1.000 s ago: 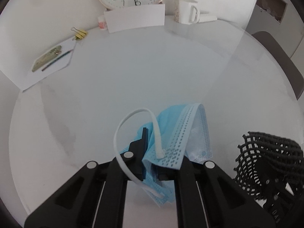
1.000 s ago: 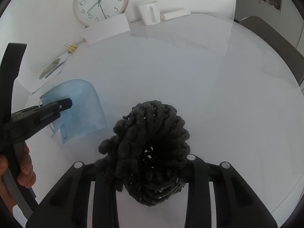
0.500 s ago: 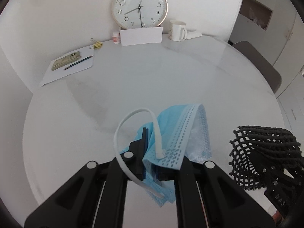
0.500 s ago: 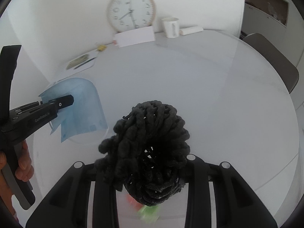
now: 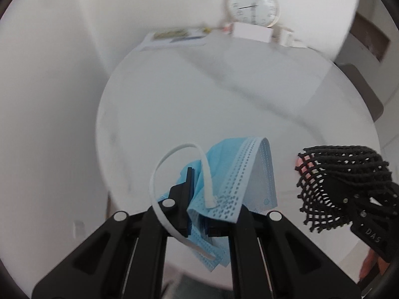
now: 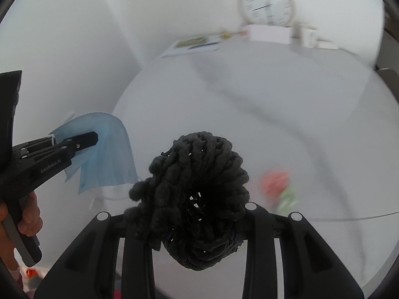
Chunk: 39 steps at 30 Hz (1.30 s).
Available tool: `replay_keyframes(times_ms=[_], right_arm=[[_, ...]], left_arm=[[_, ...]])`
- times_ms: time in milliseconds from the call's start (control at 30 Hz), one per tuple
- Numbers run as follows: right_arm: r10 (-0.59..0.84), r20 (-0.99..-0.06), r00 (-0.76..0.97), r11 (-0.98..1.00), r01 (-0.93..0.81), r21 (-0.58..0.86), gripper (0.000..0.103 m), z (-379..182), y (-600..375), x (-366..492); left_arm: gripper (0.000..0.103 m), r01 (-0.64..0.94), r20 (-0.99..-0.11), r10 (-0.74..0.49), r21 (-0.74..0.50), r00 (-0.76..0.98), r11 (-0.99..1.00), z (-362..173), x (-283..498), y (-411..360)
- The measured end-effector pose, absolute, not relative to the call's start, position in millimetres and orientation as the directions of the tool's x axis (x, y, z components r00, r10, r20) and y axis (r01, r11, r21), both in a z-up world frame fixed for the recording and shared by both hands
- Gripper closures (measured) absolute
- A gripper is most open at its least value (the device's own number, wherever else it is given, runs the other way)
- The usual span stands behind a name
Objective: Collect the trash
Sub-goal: 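Carry the blue mask and black net to the wastebasket and release them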
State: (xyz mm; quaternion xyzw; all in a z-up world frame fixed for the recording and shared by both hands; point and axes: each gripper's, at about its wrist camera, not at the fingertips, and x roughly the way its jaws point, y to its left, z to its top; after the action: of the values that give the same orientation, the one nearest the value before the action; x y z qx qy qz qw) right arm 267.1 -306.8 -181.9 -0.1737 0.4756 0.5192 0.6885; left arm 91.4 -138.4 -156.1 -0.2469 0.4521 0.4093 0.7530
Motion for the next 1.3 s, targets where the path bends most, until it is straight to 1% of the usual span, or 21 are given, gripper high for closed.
replay_keyframes(times_ms=[67, 167, 267, 367, 500, 633, 833, 1133, 1167, 1200, 1233, 1267, 1300], right_arm=[[0.545, -0.839, -0.014, 0.357, -0.901, 0.248, 0.071, -181.0, -301.3, 239.1], [0.536, -0.843, -0.050, 0.311, -0.916, 0.252, 0.070, -181.7, -291.4, 197.6], [0.528, -0.846, -0.070, 0.289, -0.922, 0.256, 0.070, -183.6, -280.0, 158.4], [0.535, -0.843, -0.063, 0.299, -0.919, 0.258, 0.070, -187.6, -268.2, 120.2], [0.517, -0.855, -0.044, 0.344, -0.904, 0.255, 0.070, -197.9, -249.8, 77.4], [0.478, -0.878, -0.018, 0.369, -0.903, 0.219, 0.070, -211.0, -232.3, 43.1], [0.424, -0.906, 0.002, 0.414, -0.890, 0.192, 0.070, -232.8, -220.7, 9.8], [0.365, -0.931, 0.027, 0.430, -0.891, 0.143, 0.069, -251.1, -213.2, -8.7], [0.358, -0.933, 0.032, 0.434, -0.890, 0.136, 0.069, -252.1, -211.2, -9.4], [0.355, -0.934, 0.033, 0.437, -0.889, 0.134, 0.069, -253.1, -210.6, -12.5], [0.353, -0.935, 0.035, 0.439, -0.888, 0.133, 0.069, -253.3, -209.1, -14.6], [0.347, -0.937, 0.040, 0.441, -0.889, 0.126, 0.069, -254.3, -208.0, -15.4], [0.342, -0.939, 0.043, 0.442, -0.889, 0.120, 0.069, -254.7, -207.3, -15.8]], left_arm=[[0.097, -0.856, -0.886, 0.395, -0.005, 0.244, 0.517, -155.9, 63.6, -141.5], [0.097, -0.861, -0.887, 0.414, 0.039, 0.203, 0.506, -158.6, 21.2, -150.5], [0.097, -0.860, -0.898, 0.396, 0.039, 0.193, 0.509, -165.6, -16.4, -155.2], [0.097, -0.847, -0.909, 0.377, 0.052, 0.179, 0.529, -174.4, -52.4, -157.4], [0.097, -0.792, -0.921, 0.340, 0.060, 0.192, 0.608, -189.3, -93.4, -149.9], [0.097, -0.736, -0.930, 0.296, 0.044, 0.217, 0.676, -212.5, -114.2, -140.6], [0.097, -0.635, -0.943, 0.193, -0.024, 0.270, 0.772, -255.0, -134.1, -135.7], [0.097, -0.442, -0.946, 0.063, -0.089, 0.319, 0.893, -312.6, -129.3, -128.4], [0.093, -0.428, -0.948, 0.048, -0.097, 0.316, 0.899, -316.4, -131.9, -126.6], [0.081, -0.414, -0.948, 0.035, -0.104, 0.315, 0.904, -318.0, -131.1, -126.5], [0.072, -0.404, -0.949, 0.028, -0.107, 0.315, 0.909, -319.9, -129.3, -126.2], [0.055, -0.397, -0.947, 0.030, -0.106, 0.320, 0.912, -319.6, -129.7, -126.7], [0.045, -0.384, -0.942, 0.038, -0.099, 0.333, 0.918, -317.6, -130.4, -127.8]])
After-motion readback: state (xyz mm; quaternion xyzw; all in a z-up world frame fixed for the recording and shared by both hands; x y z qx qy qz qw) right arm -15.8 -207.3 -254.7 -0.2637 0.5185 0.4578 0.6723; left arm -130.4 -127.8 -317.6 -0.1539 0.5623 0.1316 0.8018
